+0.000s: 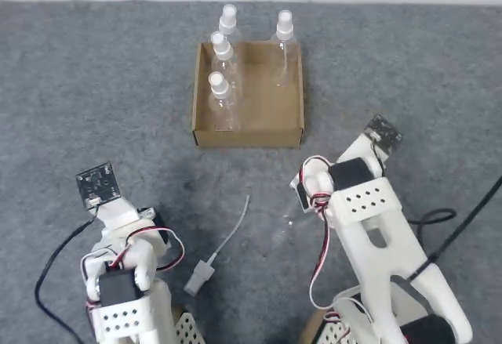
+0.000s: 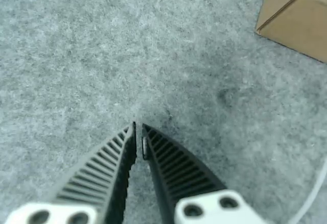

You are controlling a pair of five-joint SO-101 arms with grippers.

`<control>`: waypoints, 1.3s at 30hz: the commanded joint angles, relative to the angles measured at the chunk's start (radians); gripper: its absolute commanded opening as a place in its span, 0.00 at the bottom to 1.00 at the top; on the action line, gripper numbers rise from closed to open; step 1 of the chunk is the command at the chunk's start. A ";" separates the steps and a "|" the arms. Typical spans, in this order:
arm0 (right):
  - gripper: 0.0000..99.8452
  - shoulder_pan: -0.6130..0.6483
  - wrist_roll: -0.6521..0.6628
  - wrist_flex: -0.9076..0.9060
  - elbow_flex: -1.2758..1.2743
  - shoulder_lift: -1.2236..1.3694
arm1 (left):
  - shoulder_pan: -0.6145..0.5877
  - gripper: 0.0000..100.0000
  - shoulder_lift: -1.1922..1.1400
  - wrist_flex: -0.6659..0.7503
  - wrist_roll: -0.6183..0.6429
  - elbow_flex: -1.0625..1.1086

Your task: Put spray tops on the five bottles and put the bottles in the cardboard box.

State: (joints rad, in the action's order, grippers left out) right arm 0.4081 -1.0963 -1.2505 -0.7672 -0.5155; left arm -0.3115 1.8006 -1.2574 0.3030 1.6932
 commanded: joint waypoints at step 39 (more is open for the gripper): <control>0.30 -0.008 -0.255 0.130 0.003 -0.044 | -0.005 0.01 0.021 -0.003 -0.003 -0.008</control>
State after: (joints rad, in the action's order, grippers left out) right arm 0.4035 -1.3372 -1.1370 -0.7810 -0.5155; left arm -0.3115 1.8006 -1.2574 0.3030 1.6932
